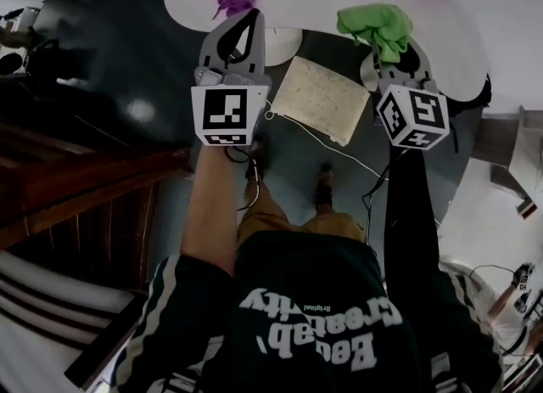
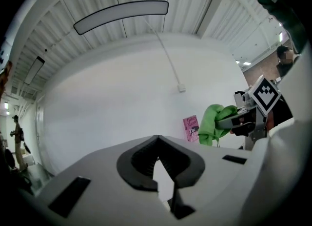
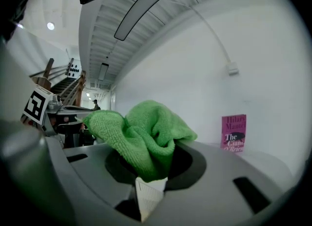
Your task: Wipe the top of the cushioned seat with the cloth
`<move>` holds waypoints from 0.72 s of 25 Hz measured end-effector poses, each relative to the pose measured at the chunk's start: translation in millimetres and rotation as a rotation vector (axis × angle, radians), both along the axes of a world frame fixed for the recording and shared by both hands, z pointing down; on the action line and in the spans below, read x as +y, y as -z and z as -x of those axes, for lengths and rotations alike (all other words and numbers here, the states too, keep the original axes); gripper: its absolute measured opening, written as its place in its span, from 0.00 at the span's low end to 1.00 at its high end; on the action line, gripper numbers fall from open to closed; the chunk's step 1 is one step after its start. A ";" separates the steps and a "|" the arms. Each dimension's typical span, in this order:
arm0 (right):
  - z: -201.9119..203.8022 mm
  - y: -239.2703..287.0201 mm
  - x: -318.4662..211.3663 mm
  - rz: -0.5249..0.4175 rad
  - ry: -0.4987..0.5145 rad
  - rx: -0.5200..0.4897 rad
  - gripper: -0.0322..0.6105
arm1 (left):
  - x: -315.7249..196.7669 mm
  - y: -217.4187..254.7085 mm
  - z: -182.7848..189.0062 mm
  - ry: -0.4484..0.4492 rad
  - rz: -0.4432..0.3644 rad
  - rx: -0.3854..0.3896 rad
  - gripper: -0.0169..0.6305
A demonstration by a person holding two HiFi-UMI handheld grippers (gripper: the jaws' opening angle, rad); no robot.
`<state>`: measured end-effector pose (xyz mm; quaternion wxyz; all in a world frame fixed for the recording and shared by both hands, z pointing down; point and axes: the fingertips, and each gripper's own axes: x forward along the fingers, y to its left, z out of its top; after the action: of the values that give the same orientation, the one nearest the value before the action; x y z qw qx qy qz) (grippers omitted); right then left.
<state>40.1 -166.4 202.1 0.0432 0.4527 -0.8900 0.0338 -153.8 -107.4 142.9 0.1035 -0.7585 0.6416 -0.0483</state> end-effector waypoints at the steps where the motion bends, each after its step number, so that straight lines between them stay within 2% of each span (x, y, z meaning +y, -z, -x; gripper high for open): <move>1: 4.4 -7.4 -2.6 0.009 -0.018 0.003 0.20 | -8.1 -6.1 3.2 -0.021 0.002 -0.001 0.05; 4: 14.6 -33.3 -6.2 0.039 -0.090 0.020 0.20 | -29.1 -28.1 12.1 -0.095 0.012 0.021 0.05; 9: 29.1 -86.8 -12.0 0.100 -0.189 0.039 0.20 | -60.0 -74.6 22.8 -0.192 0.023 0.006 0.05; 13: 38.1 -137.0 -19.3 0.156 -0.200 0.052 0.20 | -83.1 -113.0 29.5 -0.221 0.041 0.031 0.05; 18: 58.2 -216.8 -24.3 0.252 -0.157 0.095 0.20 | -97.2 -161.3 30.0 -0.252 0.072 0.028 0.05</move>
<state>-18.1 -190.7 418.9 0.1389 0.5131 -0.8374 0.1269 -183.8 -204.6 304.2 0.0724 -0.8368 0.5406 -0.0476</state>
